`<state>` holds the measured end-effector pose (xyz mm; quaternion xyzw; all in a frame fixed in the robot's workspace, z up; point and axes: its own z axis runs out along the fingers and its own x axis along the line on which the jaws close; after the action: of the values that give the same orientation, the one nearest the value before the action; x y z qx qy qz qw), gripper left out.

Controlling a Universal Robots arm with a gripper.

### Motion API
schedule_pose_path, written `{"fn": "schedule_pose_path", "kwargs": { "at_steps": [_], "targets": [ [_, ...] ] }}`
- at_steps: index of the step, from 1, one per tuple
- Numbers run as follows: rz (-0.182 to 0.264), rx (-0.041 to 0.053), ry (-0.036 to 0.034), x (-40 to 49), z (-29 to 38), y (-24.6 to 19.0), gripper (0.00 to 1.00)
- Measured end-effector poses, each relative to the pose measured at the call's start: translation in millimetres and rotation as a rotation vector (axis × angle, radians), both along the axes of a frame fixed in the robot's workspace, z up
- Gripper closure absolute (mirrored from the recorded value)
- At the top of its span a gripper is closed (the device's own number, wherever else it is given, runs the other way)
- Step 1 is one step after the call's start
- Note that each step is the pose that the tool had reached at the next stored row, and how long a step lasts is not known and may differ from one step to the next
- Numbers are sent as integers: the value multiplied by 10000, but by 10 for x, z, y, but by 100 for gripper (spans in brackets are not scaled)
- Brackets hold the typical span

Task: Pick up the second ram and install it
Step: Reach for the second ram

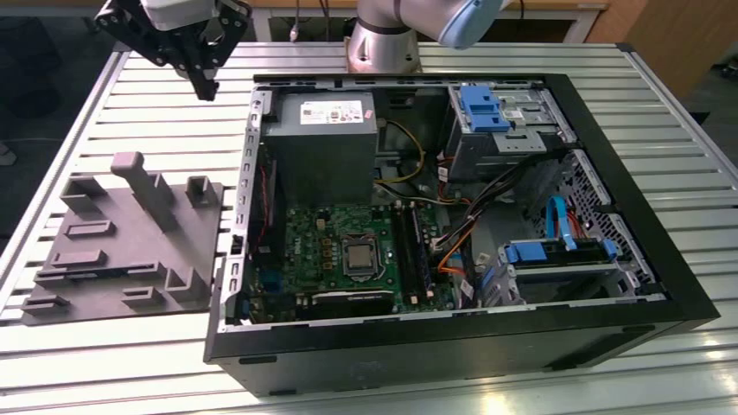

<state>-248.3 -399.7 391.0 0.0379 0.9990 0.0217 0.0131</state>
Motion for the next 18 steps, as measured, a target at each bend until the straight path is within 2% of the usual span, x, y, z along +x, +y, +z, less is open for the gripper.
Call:
{"fn": "schedule_pose_path", "kwargs": {
  "at_steps": [18],
  "targets": [
    [0, 0, 0, -117, -2, -5, 89]
  ]
}}
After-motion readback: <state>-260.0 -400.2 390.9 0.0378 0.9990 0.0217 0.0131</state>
